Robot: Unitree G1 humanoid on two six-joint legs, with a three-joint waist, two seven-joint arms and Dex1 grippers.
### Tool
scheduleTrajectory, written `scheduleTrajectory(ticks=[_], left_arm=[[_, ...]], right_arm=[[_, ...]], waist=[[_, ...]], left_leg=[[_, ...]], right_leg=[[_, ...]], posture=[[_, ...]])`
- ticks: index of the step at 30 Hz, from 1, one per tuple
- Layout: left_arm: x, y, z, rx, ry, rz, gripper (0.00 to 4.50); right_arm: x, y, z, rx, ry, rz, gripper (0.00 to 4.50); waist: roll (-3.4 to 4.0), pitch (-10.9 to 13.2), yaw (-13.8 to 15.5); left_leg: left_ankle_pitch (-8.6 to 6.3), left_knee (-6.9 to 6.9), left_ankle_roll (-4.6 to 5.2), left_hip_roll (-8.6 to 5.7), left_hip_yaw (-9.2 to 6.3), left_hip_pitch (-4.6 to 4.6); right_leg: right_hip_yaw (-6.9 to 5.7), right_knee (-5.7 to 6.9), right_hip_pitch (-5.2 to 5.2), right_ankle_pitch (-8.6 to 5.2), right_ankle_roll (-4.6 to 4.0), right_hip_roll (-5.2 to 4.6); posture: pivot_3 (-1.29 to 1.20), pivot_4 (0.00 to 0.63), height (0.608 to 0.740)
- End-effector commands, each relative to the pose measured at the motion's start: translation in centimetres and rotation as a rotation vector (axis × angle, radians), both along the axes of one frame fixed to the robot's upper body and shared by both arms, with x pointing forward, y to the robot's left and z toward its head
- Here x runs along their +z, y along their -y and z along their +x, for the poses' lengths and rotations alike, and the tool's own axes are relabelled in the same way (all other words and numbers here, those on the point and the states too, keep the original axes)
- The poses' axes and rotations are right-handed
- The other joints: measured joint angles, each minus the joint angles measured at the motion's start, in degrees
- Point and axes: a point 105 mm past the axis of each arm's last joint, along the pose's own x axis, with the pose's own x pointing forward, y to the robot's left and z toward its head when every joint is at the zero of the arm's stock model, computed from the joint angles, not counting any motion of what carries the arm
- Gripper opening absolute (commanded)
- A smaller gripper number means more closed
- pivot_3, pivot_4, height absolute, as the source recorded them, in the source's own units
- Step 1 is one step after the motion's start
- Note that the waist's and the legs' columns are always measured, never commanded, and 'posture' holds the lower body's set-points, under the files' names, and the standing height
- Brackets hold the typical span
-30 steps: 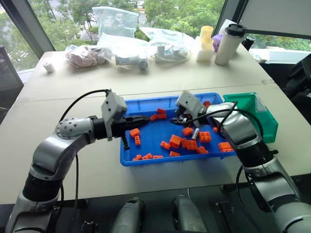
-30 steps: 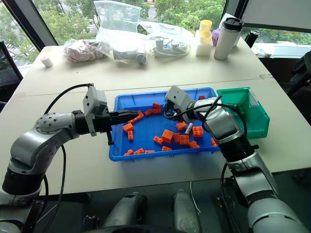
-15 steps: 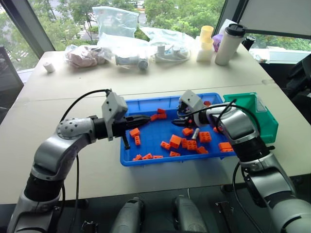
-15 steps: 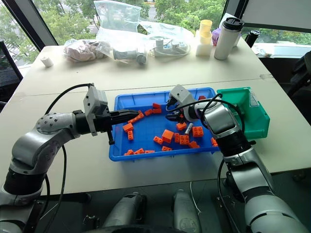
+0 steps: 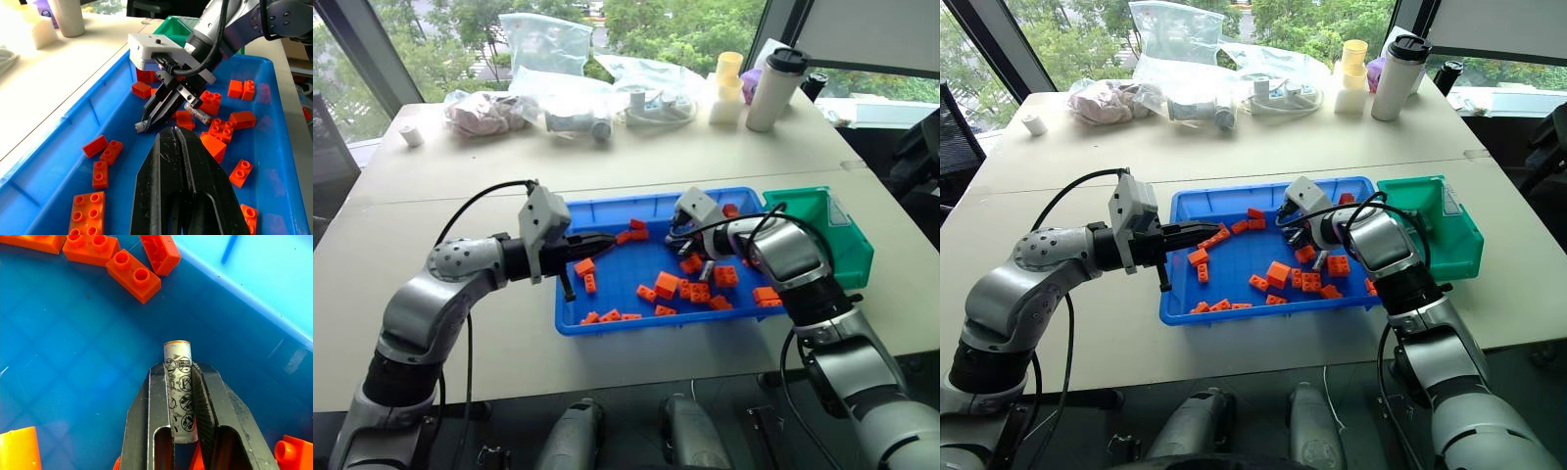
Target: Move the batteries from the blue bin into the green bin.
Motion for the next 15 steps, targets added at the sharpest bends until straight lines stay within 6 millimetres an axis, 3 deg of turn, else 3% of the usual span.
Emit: scheduleTrajectory(ticks=[1, 2, 4, 7, 12, 15], left_arm=[[0.7, 0.0, -0.2, -0.006, 0.044, -0.004, 0.0], [0.7, 0.0, -0.2, -0.008, 0.045, -0.002, 0.0], [0.9, 0.0, -0.1, -0.013, 0.048, 0.0, 0.0], [0.9, 0.0, -0.2, -0.02, 0.048, 0.0, 0.0], [0.7, 0.1, -0.2, -0.039, 0.037, 0.001, 0.0], [0.6, 0.2, -0.1, -0.054, 0.035, 0.0, 0.0]], right_arm=[[2.6, -1.1, 0.3, 0.034, 0.104, 0.029, 0.04], [3.9, -0.8, 0.4, 0.016, 0.146, 0.04, 0.04], [8.3, 0.5, 0.2, -0.031, 0.274, 0.089, 0.04], [12.8, 4.5, -1.2, -0.145, 0.371, 0.126, 0.04], [15.2, 11.4, -3.1, -0.371, 0.412, 0.088, 0.04], [14.5, 15.2, -4.3, -0.481, 0.377, 0.011, 0.04]], waist=[[0.0, 0.0, -0.01], [0.0, 0.0, 0.0], [0.07, 0.04, 0.04], [0.07, 0.04, 0.52], [0.05, 0.03, 1.37], [0.06, 0.04, 1.32]], left_leg=[[0.0, 0.0, 0.0, 0.0, 0.0, 0.0], [0.0, 0.0, 0.0, 0.0, 0.0, 0.0], [0.0, 0.0, 0.0, 0.0, 0.0, -0.03], [0.0, 0.02, 0.0, -0.03, -0.05, -0.22], [-0.03, 0.05, 0.04, -0.03, -0.08, -0.26], [-0.02, 0.05, 0.04, 0.0, -0.02, -0.24]], right_leg=[[0.0, 0.0, 0.0, 0.0, 0.0, 0.0], [0.0, 0.0, 0.0, 0.0, 0.0, 0.0], [0.0, 0.01, -0.04, 0.0, 0.0, 0.0], [-0.03, 0.02, -0.18, 0.0, 0.0, -0.03], [-0.11, -0.1, -0.12, 0.0, 0.0, -0.04], [-0.09, -0.08, -0.11, 0.0, -0.01, -0.03]], posture=[[0.0, 0.15, 0.74], [0.0, 0.15, 0.74], [0.0, 0.15, 0.74], [0.0, 0.15, 0.74], [0.0, 0.15, 0.74], [0.0, 0.15, 0.74]])
